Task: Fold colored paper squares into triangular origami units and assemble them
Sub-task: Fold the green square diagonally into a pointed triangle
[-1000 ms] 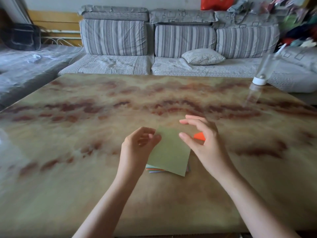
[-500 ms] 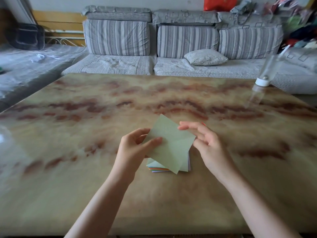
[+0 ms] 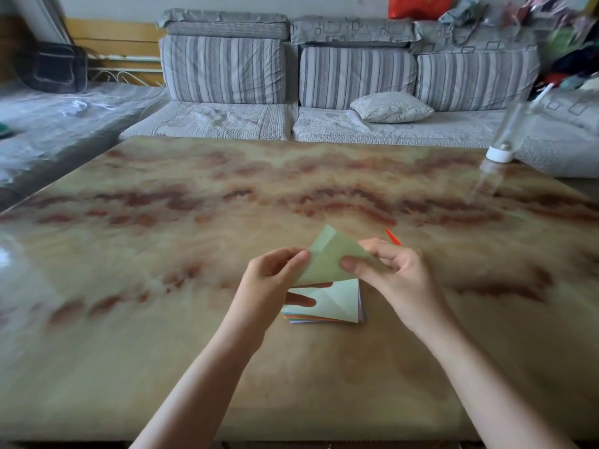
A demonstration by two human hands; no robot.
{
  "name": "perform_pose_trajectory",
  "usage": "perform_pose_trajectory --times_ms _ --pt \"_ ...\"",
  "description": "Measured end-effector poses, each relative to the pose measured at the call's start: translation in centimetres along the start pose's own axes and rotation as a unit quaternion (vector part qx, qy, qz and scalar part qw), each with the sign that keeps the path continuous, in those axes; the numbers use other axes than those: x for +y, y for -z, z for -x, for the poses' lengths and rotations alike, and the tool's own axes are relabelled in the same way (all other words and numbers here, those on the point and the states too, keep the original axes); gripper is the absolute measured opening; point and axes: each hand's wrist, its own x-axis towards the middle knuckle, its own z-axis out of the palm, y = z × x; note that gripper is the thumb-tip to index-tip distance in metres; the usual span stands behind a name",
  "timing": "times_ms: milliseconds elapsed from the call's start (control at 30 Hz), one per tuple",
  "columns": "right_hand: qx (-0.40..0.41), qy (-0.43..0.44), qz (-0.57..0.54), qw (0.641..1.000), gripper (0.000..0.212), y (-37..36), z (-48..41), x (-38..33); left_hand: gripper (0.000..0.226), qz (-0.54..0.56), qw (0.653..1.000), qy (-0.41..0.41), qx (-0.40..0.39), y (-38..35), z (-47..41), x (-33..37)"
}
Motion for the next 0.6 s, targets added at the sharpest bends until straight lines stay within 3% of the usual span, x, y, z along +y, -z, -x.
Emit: perform_pose_trajectory --times_ms 100,267,433,600 --pt "0.037 -0.036 -0.026 0.998 0.008 -0.2 -0.15 0.01 0.029 0.028 1.0 0.009 0.004 -0.54 0.23 0.24" --pt "0.071 -0.053 -0.037 0.995 0.023 -0.13 -0.37 0.03 0.036 0.012 1.0 0.006 -0.003 -0.79 0.41 0.57" --pt "0.086 -0.074 -0.067 0.991 0.02 -0.03 -0.31 -0.39 0.012 0.026 1.0 -0.011 0.012 -0.45 0.31 0.51" --pt "0.084 -0.102 -0.087 0.987 0.012 -0.09 -0.08 -0.68 0.013 0.019 1.0 -0.017 0.019 -0.28 0.21 0.32"
